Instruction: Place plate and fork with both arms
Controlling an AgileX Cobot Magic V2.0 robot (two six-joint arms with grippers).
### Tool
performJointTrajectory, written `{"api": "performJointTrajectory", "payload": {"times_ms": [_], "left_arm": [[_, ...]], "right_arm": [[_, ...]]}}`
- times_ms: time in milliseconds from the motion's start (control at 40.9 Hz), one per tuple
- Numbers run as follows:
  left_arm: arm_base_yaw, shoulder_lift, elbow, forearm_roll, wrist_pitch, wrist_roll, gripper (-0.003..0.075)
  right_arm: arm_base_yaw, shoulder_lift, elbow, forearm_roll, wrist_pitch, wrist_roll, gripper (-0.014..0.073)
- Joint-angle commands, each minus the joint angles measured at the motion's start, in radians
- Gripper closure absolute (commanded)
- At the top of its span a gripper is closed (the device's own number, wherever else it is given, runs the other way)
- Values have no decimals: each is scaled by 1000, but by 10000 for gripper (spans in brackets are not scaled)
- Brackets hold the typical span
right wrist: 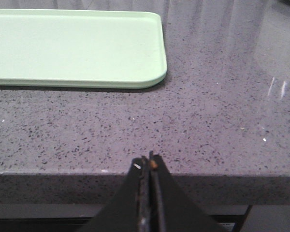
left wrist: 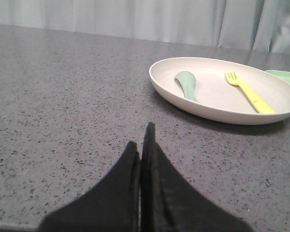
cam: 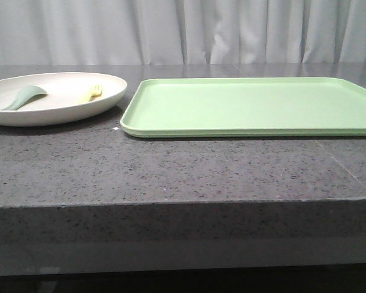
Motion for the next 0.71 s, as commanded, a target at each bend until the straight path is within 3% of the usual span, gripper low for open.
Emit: {"api": "performJointTrajectory", "payload": {"times_ms": [0, 685], "left_arm": [[3, -19, 2, -5, -87, -9, 738], [3, -19, 2, -5, -87, -9, 738]], "right_arm": [[-3, -17, -4, -5, -76, -6, 710], [-3, -17, -4, -5, -143, -6, 710]]}}
